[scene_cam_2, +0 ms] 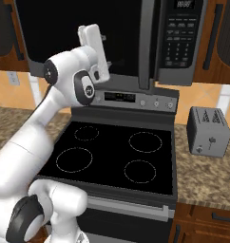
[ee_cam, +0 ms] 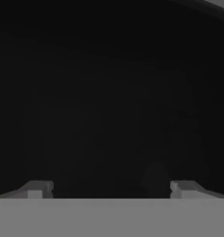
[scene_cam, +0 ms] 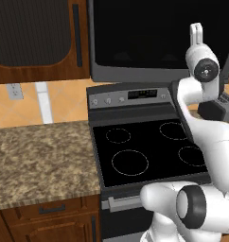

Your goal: Open the microwave, place the bowl with waffle inside the microwave, then close the microwave door and turn it on.

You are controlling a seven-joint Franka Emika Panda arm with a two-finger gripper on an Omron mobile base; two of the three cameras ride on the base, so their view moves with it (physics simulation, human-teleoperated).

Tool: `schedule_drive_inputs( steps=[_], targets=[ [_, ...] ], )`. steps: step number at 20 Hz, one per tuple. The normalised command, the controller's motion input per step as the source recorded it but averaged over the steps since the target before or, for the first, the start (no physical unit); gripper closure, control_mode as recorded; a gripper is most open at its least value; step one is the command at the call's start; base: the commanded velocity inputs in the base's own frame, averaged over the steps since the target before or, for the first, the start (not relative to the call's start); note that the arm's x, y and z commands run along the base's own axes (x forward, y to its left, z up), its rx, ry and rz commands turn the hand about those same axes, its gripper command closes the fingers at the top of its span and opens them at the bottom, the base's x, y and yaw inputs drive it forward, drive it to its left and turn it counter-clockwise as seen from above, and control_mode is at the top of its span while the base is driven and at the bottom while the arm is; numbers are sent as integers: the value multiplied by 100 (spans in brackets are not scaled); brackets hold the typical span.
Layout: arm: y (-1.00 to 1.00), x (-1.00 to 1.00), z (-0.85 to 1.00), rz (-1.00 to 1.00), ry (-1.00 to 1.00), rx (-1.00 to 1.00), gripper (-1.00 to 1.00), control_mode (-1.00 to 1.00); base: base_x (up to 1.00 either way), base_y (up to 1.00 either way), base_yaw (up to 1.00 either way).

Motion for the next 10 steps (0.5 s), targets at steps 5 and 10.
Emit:
schedule_drive_inputs(
  steps=[5,10],
  targets=[
    [-22,84,-1,13,3,0,-100,-100,0,0,0],
    [-6,94,-15,9,13,0,-100,-100,0,0,0]
  ],
)
